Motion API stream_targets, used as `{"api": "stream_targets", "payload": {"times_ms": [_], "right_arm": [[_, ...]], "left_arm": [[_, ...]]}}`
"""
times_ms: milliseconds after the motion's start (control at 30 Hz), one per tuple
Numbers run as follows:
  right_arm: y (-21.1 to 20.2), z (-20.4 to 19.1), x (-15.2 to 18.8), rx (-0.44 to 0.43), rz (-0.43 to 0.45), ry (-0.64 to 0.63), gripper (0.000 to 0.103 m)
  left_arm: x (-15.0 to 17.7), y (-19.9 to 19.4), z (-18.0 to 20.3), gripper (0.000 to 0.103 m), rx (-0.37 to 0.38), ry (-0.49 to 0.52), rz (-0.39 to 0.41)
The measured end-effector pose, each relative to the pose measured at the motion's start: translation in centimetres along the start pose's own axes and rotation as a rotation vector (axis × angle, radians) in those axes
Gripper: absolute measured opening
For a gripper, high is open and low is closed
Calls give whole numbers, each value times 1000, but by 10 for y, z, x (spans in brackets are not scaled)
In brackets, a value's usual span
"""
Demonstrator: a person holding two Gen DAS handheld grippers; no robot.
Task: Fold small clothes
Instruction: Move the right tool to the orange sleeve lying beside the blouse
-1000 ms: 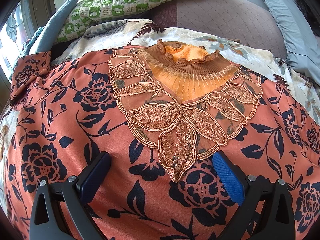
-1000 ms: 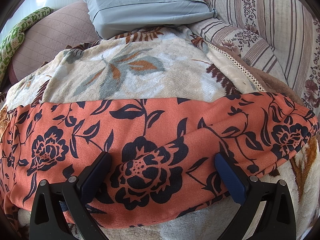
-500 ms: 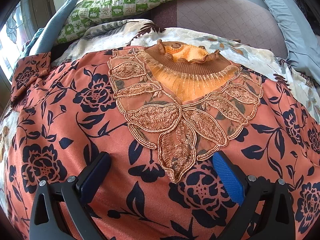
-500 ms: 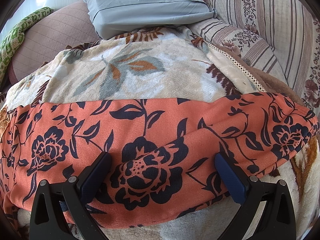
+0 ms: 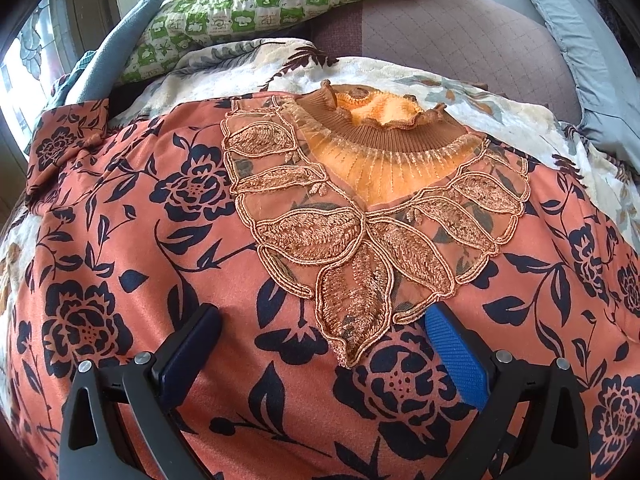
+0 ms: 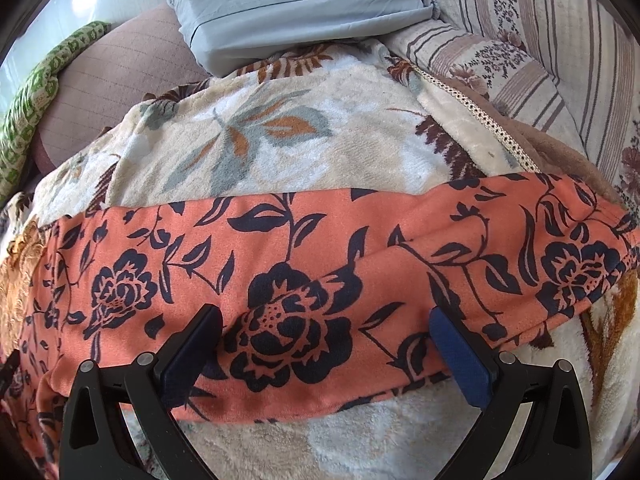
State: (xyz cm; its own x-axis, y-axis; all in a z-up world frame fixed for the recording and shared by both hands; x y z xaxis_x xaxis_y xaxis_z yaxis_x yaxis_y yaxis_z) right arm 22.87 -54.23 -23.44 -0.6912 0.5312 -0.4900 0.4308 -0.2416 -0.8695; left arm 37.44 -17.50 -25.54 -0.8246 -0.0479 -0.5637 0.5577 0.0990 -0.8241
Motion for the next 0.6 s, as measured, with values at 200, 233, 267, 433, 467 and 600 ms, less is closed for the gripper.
{"api": "stream_targets", "payload": {"times_ms": [200, 233, 267, 433, 467, 600], "right_arm": [[-74, 78, -21, -80, 136, 228, 103], [-82, 94, -22, -79, 144, 259, 103], [-88, 109, -22, -88, 148, 291, 103], [-89, 161, -16, -241, 131, 511, 102], [-86, 161, -15, -287, 128, 540, 102], [-66, 150, -15, -343, 100, 561, 102]], "left_arm": [[0, 0, -1, 102, -4, -13, -19], [-1, 0, -1, 102, -6, -26, -27], [-1, 0, -1, 102, -7, -31, -21], [0, -1, 1, 103, -26, -10, -2], [0, -1, 2, 103, -32, -8, 1], [1, -1, 2, 102, 8, 2, -29]]}}
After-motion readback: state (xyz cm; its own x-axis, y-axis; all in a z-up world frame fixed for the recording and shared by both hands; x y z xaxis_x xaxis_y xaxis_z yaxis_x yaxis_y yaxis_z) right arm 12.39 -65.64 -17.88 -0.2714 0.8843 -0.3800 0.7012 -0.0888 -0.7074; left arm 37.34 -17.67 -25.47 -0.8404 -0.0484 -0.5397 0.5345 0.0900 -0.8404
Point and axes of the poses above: each gripper's, at about its wrist camera, not at the fingertips, and y roughly the way its jaws point, z to its right, x to its underside, the point moved 9 cm from there along y, roughly the way its jaws point, and after that the axes turned 4 degrees about y, right-handed, at the moved point
